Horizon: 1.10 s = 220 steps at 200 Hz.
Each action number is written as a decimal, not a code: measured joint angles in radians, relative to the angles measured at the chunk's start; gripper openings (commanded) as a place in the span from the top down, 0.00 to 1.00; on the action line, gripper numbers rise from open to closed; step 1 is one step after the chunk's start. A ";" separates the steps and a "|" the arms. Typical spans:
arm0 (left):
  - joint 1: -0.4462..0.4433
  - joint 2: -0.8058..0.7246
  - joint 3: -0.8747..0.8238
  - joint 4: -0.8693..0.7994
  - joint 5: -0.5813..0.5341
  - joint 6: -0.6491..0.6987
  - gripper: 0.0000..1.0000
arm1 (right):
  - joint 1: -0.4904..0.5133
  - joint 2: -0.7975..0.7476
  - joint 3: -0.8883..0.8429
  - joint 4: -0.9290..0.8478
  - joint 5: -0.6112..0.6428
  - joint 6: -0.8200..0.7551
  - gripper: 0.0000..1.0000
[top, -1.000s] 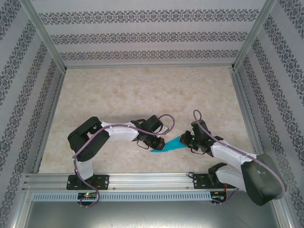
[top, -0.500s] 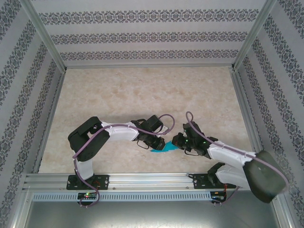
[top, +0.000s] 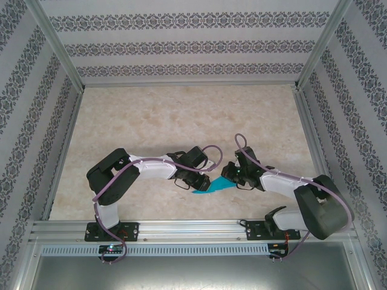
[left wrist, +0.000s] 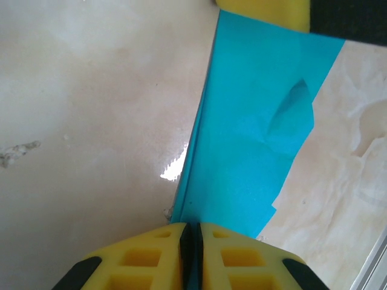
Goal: Fold a paper plane with a square sheet of paper (pick it up from the middle)
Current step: Fold the wing for the fifth time at the center of the table.
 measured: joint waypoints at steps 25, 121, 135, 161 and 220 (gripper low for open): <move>0.000 0.000 -0.002 0.005 0.000 0.000 0.83 | -0.036 0.015 0.018 -0.023 -0.024 -0.040 1.00; 0.000 0.000 -0.009 0.026 0.000 0.000 0.83 | -0.197 0.029 0.046 -0.073 -0.061 -0.126 1.00; 0.000 0.000 -0.009 0.026 0.000 0.000 0.83 | -0.216 0.029 0.055 -0.088 -0.050 -0.133 1.00; 0.000 0.000 -0.008 0.026 0.000 0.000 0.83 | -0.246 0.004 0.080 -0.142 -0.021 -0.148 1.00; 0.000 0.003 -0.005 0.025 0.003 0.000 0.83 | -0.183 -0.263 0.098 -0.244 -0.012 -0.122 1.00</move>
